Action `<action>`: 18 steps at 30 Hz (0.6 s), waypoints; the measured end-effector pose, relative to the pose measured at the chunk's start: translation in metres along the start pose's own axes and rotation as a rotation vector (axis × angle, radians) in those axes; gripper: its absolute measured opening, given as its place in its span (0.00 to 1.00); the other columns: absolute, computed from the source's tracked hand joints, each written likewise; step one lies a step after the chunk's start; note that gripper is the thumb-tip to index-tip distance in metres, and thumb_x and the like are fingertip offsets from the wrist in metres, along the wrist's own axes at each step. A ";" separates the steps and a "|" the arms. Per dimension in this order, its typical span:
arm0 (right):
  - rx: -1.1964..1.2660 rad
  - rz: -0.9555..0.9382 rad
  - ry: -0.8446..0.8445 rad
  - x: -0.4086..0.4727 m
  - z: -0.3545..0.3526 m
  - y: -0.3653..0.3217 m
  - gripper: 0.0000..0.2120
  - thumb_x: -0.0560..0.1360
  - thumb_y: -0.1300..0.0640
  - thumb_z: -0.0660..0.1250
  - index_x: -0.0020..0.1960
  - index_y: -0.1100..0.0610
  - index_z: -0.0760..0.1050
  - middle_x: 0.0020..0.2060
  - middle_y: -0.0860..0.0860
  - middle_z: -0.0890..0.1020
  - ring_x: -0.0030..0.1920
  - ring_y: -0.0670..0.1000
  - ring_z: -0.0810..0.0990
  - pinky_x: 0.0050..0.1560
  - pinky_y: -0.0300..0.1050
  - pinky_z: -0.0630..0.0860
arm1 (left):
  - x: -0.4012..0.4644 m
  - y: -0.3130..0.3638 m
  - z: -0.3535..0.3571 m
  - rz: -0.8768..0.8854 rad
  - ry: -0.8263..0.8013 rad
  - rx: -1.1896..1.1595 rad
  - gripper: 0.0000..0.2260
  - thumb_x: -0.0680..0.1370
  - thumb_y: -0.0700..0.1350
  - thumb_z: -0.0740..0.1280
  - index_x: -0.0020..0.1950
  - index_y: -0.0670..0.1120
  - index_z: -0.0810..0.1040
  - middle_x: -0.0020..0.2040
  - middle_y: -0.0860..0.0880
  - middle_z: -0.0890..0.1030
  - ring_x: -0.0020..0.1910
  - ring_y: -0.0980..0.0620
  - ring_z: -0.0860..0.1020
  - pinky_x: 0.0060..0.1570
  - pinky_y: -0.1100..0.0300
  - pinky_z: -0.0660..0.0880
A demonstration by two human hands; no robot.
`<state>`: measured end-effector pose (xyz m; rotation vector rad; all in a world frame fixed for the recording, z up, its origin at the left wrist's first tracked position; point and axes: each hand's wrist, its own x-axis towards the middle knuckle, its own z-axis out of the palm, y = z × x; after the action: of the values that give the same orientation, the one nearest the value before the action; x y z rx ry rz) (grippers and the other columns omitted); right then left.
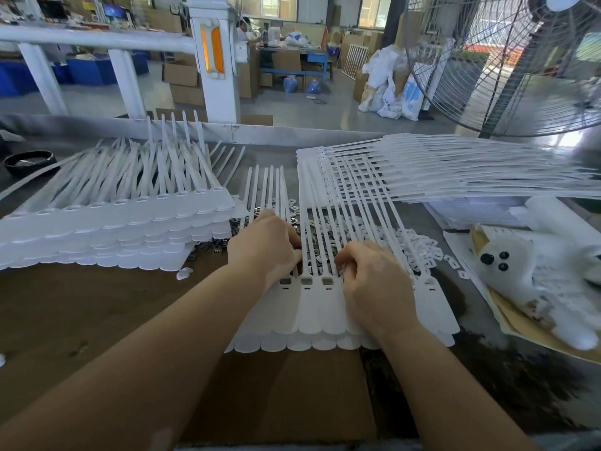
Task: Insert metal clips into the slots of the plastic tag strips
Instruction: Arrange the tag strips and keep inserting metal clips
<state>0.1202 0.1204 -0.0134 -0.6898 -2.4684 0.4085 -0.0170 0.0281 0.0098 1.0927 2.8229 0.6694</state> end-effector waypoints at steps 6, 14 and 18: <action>-0.002 0.008 0.000 0.002 0.000 -0.002 0.08 0.76 0.61 0.58 0.47 0.54 0.76 0.43 0.46 0.77 0.45 0.46 0.72 0.42 0.38 0.63 | -0.004 0.006 0.006 0.115 0.103 0.168 0.08 0.78 0.44 0.62 0.52 0.47 0.81 0.53 0.50 0.72 0.46 0.49 0.75 0.40 0.54 0.75; 0.019 0.014 0.005 0.000 -0.001 -0.001 0.08 0.76 0.61 0.58 0.47 0.54 0.76 0.43 0.48 0.78 0.45 0.47 0.71 0.42 0.39 0.63 | -0.004 0.011 0.010 0.151 0.135 0.225 0.07 0.80 0.40 0.60 0.51 0.42 0.78 0.53 0.47 0.71 0.41 0.49 0.73 0.39 0.56 0.72; 0.008 0.007 0.004 -0.001 -0.001 -0.001 0.08 0.77 0.61 0.59 0.48 0.54 0.77 0.43 0.48 0.78 0.45 0.46 0.71 0.42 0.38 0.63 | -0.005 0.005 0.003 0.014 0.186 -0.261 0.08 0.79 0.44 0.63 0.47 0.43 0.80 0.45 0.52 0.74 0.36 0.57 0.73 0.37 0.69 0.71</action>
<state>0.1208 0.1191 -0.0122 -0.6956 -2.4597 0.4191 -0.0100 0.0290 0.0087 1.0540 2.7681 1.1594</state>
